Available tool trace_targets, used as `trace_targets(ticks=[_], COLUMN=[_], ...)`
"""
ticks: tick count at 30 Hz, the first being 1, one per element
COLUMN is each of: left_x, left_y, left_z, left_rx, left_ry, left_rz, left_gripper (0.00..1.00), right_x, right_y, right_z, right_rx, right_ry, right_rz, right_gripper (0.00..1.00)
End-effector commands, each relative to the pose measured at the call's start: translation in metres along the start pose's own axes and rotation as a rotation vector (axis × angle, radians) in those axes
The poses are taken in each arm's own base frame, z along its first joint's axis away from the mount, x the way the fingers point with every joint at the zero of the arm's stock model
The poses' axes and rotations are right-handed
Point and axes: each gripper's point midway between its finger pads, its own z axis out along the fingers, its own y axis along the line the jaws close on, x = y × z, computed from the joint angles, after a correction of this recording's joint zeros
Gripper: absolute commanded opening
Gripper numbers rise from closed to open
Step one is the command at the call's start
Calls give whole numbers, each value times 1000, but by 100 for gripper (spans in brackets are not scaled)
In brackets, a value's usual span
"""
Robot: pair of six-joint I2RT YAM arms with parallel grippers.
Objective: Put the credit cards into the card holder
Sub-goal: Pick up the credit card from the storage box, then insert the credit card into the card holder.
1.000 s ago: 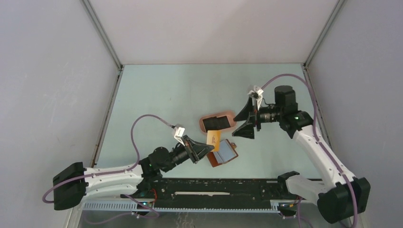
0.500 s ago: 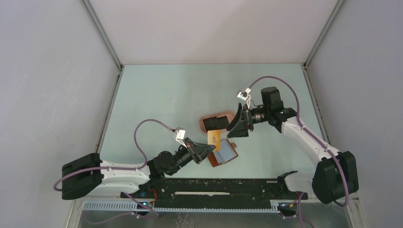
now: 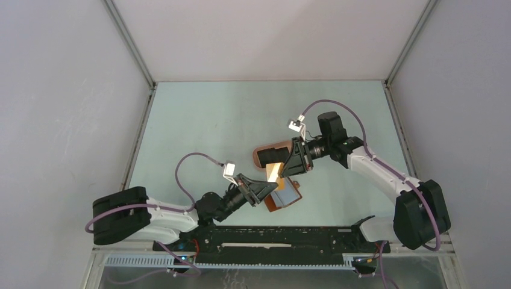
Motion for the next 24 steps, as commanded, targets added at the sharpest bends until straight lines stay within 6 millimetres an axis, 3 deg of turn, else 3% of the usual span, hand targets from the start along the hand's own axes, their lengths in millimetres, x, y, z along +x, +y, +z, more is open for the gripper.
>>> trace_targets(ticks=[1, 3, 4, 7, 9, 12, 13, 15, 20, 24], left_x=[-13, -14, -14, -24, -34, -42, -33, -44, -56, -52], left_y=[-21, -20, -19, -10, -9, -2, 14, 10, -13, -25], left_z=[3, 2, 1, -12, -24, -35, -39, -46, -62, -59], left_rx=[77, 74, 69, 45, 41, -7, -90, -132, -65, -14], left_ry=[-53, -55, -59, -94, -121, -97, -27, 7, 76, 128], left_rz=[-37, -37, -38, -25, 2, 106, 176, 260, 351, 324], left_gripper=[0, 5, 15, 47, 63, 83, 88, 99, 100, 99], right_x=[-7, -7, -7, -4, 1, 8, 10, 14, 19, 21], right_y=[12, 16, 16, 17, 18, 22, 24, 28, 36, 37], right_z=[4, 4, 4, 2, 3, 8, 10, 14, 18, 19], right_rx=[-63, -80, -82, -74, -60, -68, -76, -95, -146, -146], right_ry=[7, 11, 11, 26, 50, 84, 95, 118, 146, 151], right_rz=[-21, -30, -40, -79, -135, -184, -196, -215, -240, -250], right_gripper=[18, 2, 0, 0, 0, 0, 0, 0, 0, 0])
